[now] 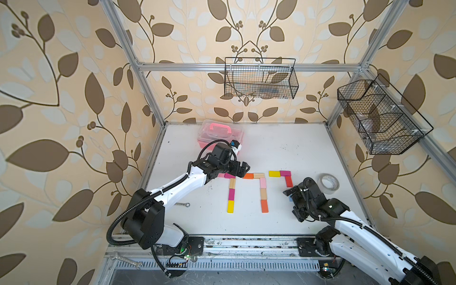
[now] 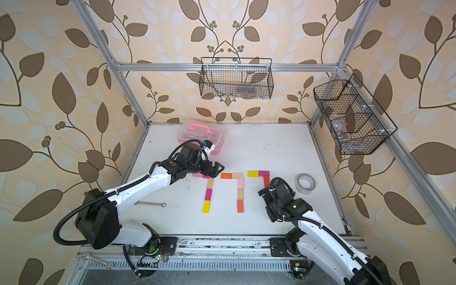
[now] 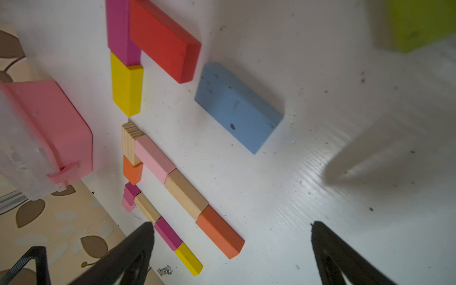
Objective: Assemble the number 7 with building blocks
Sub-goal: Assemble the building block at the center of the board.
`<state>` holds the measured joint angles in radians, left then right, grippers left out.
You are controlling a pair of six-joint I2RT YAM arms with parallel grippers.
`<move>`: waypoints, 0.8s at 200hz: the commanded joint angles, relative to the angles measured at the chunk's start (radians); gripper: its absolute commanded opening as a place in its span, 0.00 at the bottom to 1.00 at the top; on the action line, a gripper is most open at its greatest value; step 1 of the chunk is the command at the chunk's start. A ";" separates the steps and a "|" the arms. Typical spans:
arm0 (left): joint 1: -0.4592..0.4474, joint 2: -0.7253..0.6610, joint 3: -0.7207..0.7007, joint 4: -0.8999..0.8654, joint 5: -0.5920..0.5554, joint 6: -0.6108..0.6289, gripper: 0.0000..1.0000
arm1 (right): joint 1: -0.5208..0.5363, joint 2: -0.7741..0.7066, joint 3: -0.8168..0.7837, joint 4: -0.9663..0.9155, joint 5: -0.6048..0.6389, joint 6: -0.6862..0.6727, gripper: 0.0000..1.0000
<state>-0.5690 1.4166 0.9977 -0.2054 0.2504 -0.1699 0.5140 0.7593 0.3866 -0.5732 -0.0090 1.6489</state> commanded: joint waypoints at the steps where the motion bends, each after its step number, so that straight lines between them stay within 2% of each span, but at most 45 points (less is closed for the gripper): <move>1: -0.002 -0.047 -0.007 0.028 0.003 -0.017 0.99 | 0.019 -0.034 -0.036 0.025 0.045 0.178 1.00; 38: -0.003 -0.044 -0.004 0.027 0.001 -0.019 0.99 | 0.017 -0.054 -0.068 0.030 0.056 0.178 1.00; 87: -0.003 -0.028 0.005 0.037 0.007 -0.022 0.99 | -0.022 -0.074 -0.142 0.126 0.069 0.183 0.94; 121: -0.003 -0.019 0.012 0.040 0.007 -0.020 0.99 | -0.067 -0.062 -0.188 0.228 0.051 0.171 0.87; 160: -0.002 -0.022 0.012 0.029 -0.003 -0.010 0.99 | -0.148 -0.038 -0.180 0.231 0.010 0.104 0.85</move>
<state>-0.5690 1.4147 0.9947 -0.1955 0.2512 -0.1867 0.4049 0.7074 0.2310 -0.3286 0.0326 1.7283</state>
